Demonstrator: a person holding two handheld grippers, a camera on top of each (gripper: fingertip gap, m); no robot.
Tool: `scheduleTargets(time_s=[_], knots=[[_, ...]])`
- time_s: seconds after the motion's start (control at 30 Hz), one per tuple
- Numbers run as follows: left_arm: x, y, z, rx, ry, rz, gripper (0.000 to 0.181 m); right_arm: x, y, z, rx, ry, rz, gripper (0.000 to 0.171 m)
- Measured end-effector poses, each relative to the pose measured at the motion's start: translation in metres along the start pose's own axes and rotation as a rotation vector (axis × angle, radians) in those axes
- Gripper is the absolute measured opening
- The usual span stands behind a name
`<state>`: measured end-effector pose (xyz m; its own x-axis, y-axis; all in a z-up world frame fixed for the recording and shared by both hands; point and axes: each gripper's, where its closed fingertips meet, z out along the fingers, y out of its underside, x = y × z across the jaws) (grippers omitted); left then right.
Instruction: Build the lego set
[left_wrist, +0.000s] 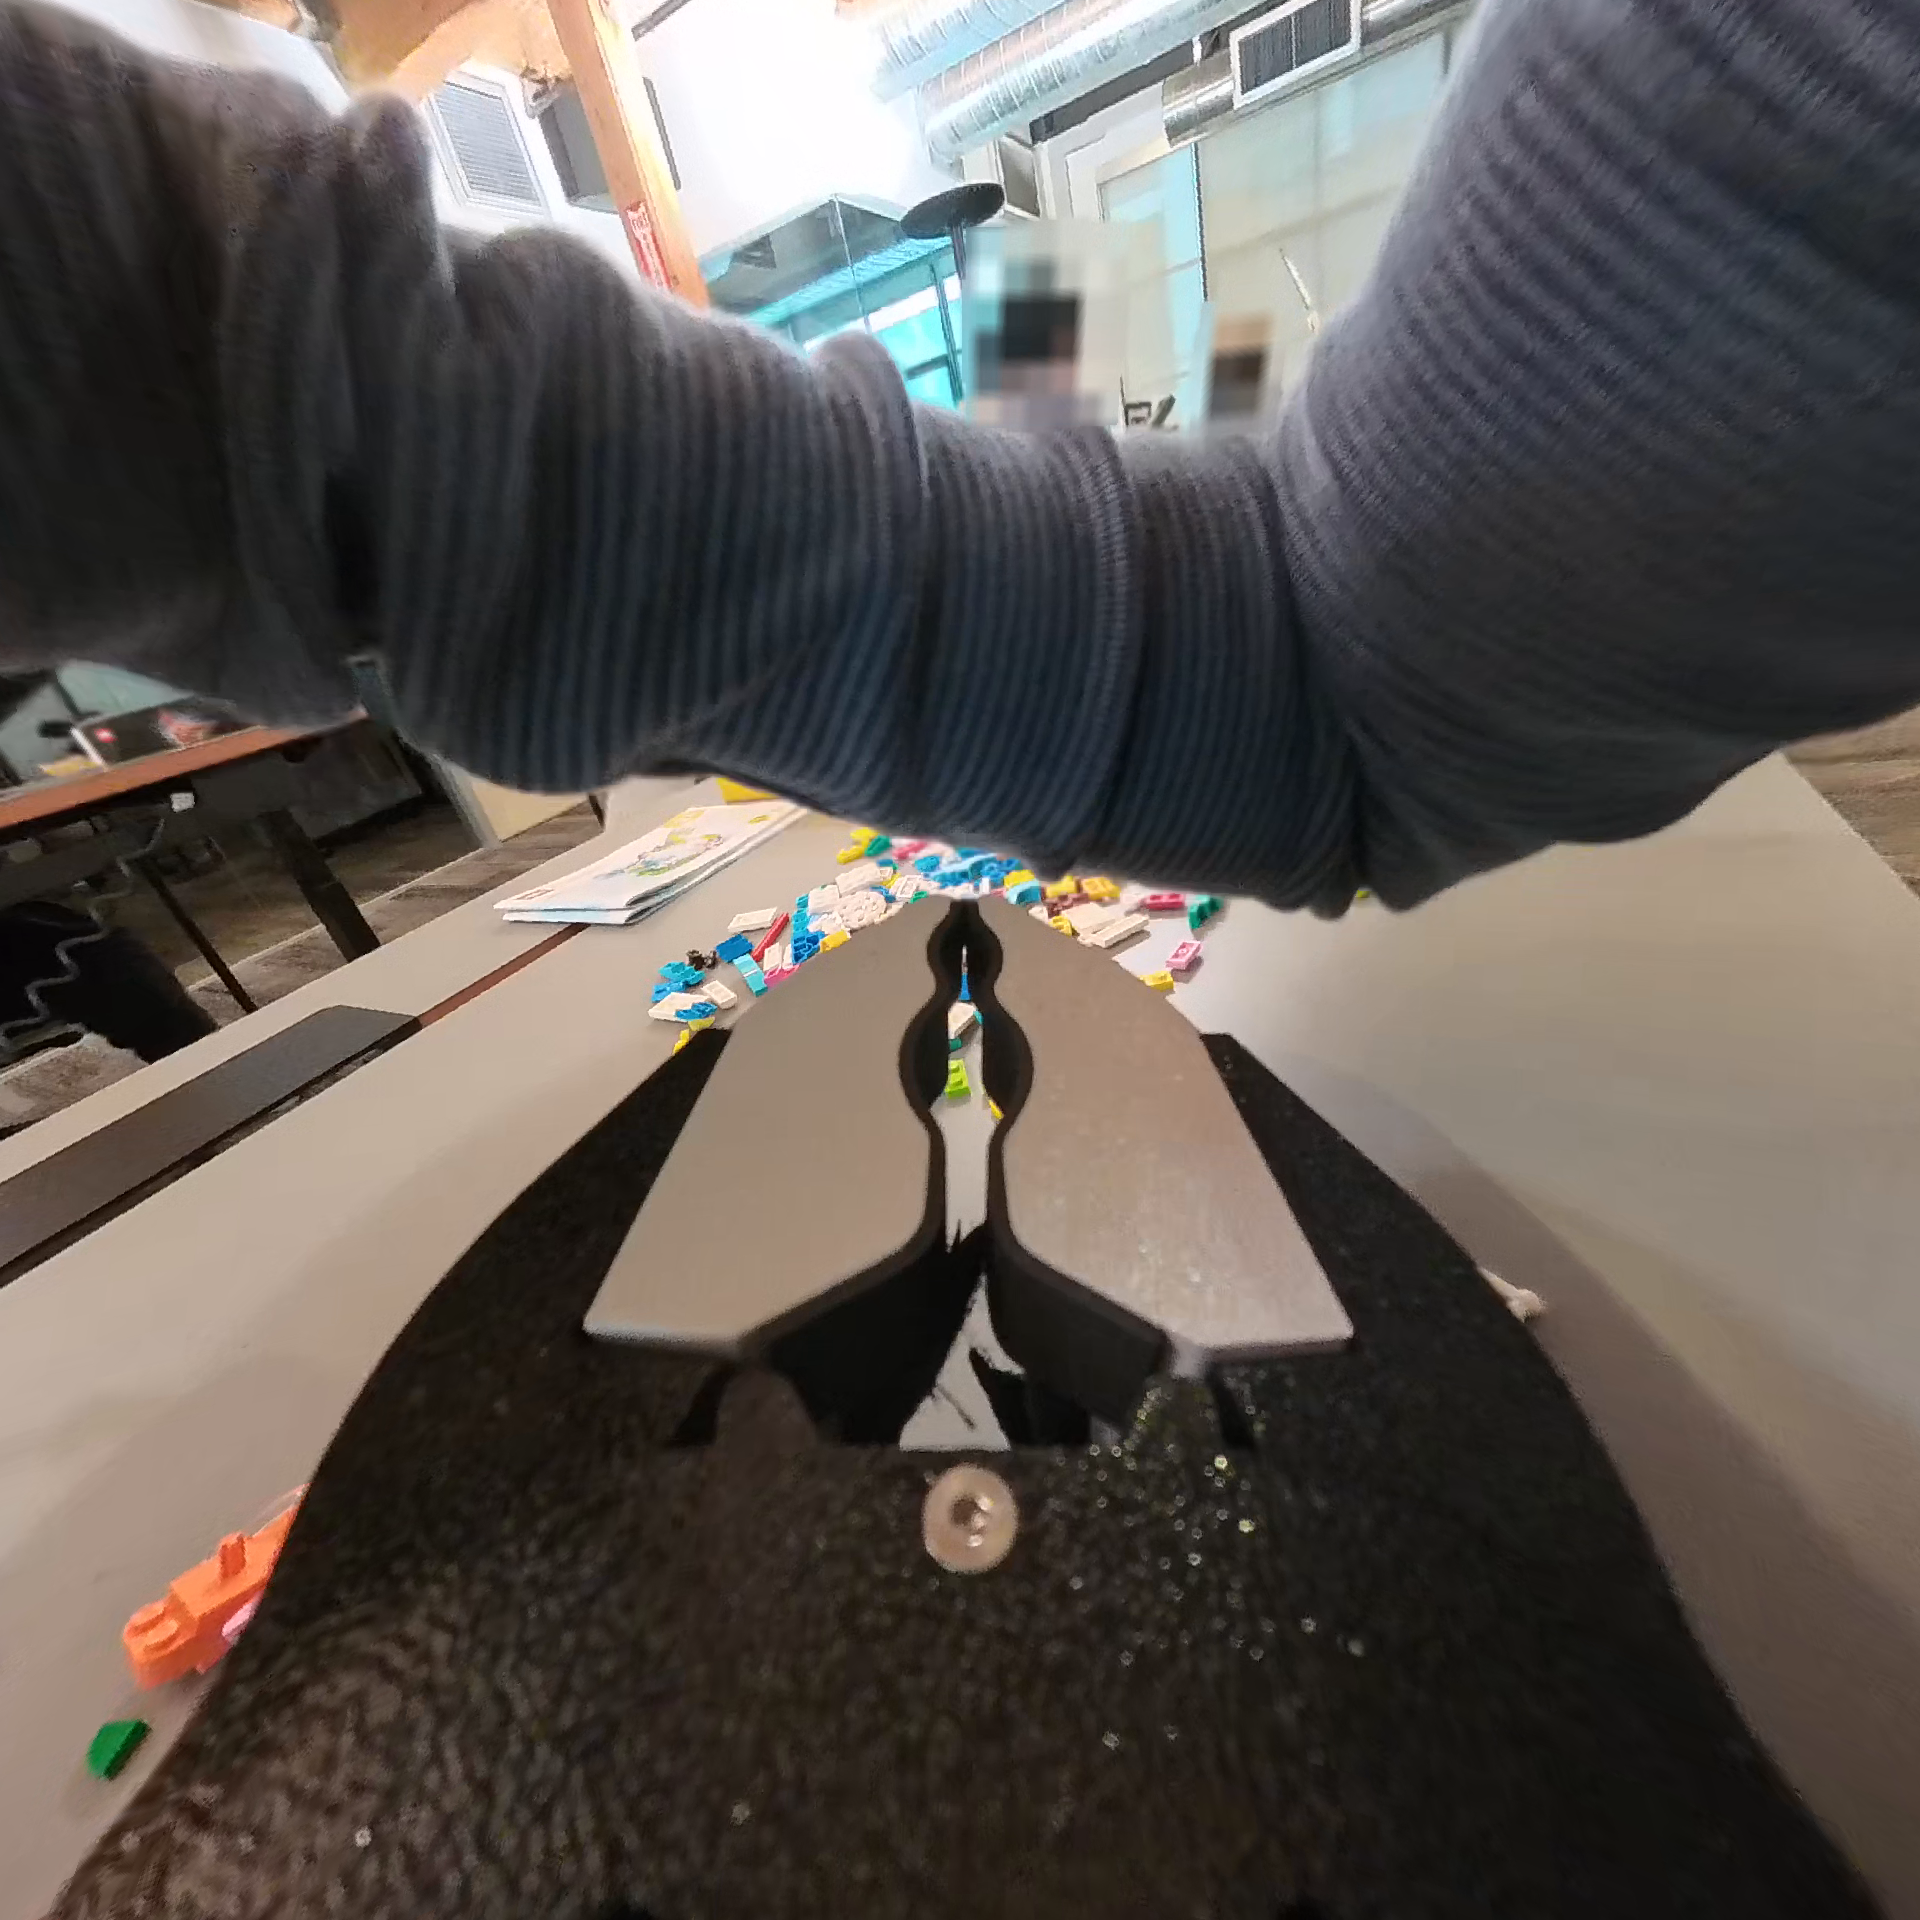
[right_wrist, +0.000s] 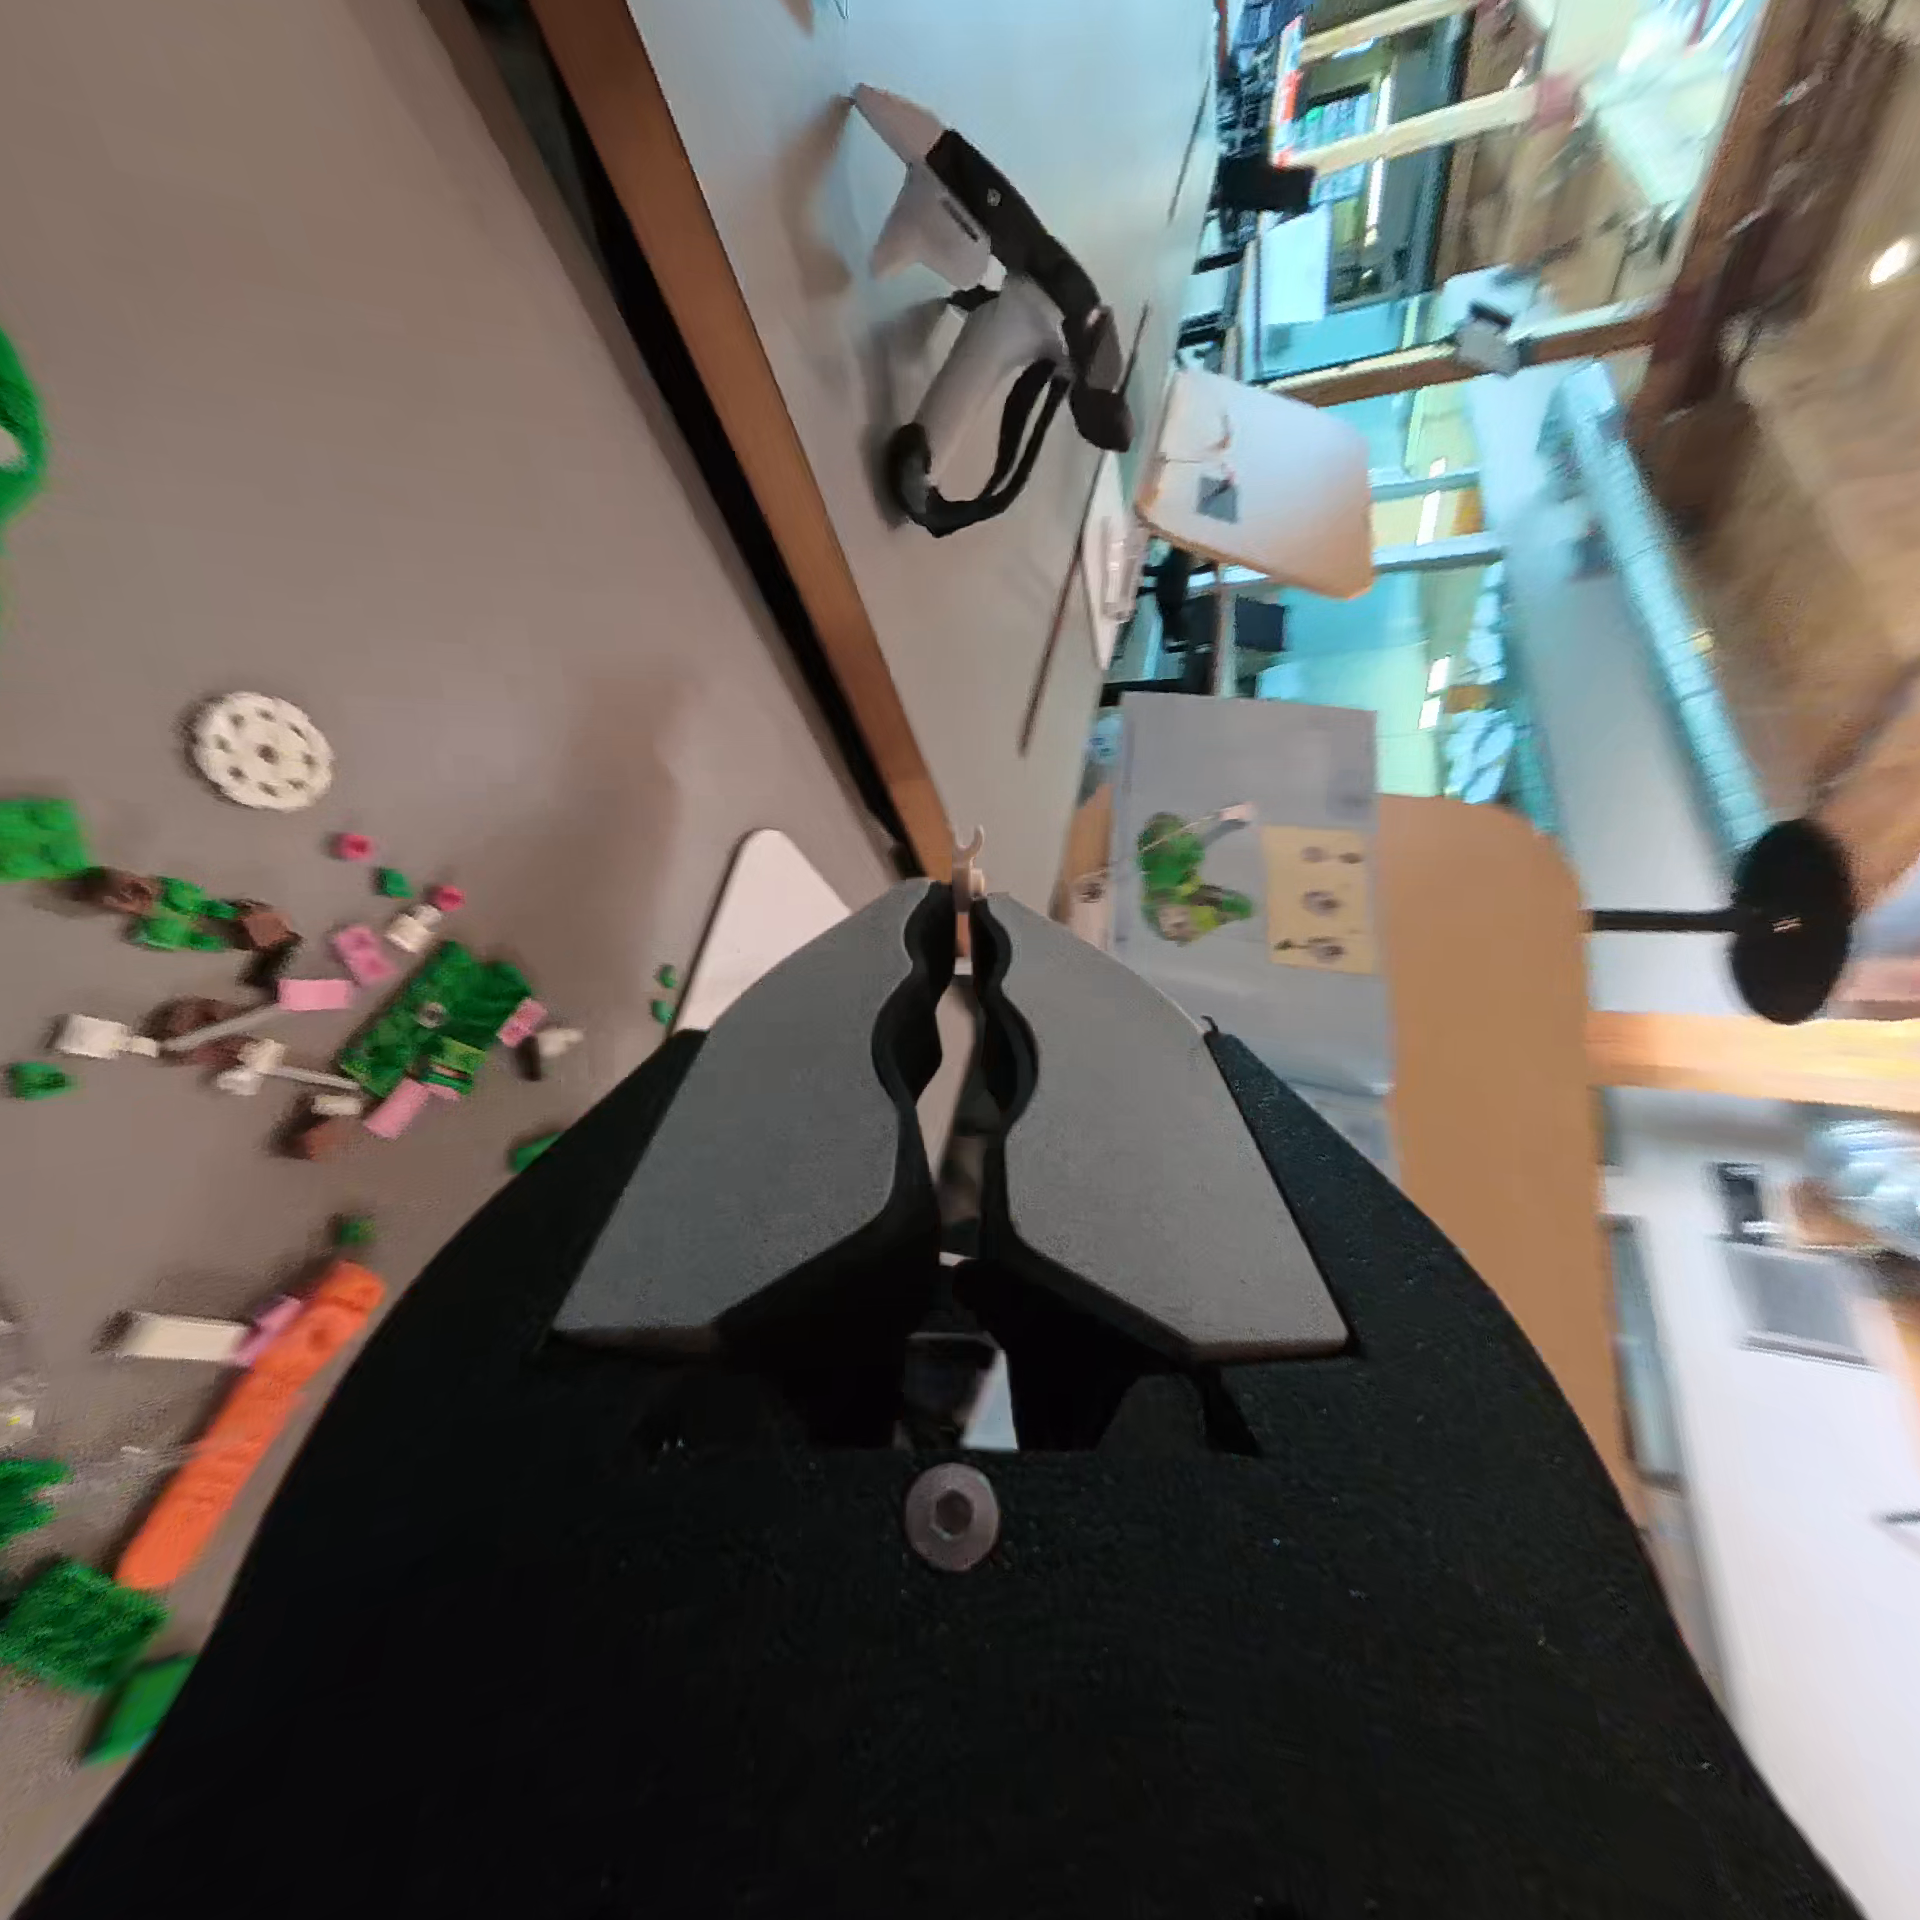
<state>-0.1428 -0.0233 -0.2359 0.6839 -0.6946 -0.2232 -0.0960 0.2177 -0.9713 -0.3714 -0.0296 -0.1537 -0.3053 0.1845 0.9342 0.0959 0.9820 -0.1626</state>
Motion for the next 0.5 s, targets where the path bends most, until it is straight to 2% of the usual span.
scheduleTargets(time_s=[0.17,0.3,0.37,0.5], knots=[[0.004,0.001,0.002,-0.013,0.009,0.026,0.0,0.023,-0.017,-0.024,0.003,0.258,-0.352,0.002],[0.007,0.001,0.002,-0.016,0.013,0.036,0.0,0.024,-0.025,-0.041,-0.026,0.335,-0.534,0.002],[0.007,0.002,0.003,-0.019,0.014,0.04,0.0,0.017,-0.025,-0.043,-0.046,0.294,-0.579,0.002],[0.012,0.001,0.003,-0.018,0.029,0.057,0.0,-0.018,0.008,-0.025,-0.096,0.0,-0.457,0.002]])
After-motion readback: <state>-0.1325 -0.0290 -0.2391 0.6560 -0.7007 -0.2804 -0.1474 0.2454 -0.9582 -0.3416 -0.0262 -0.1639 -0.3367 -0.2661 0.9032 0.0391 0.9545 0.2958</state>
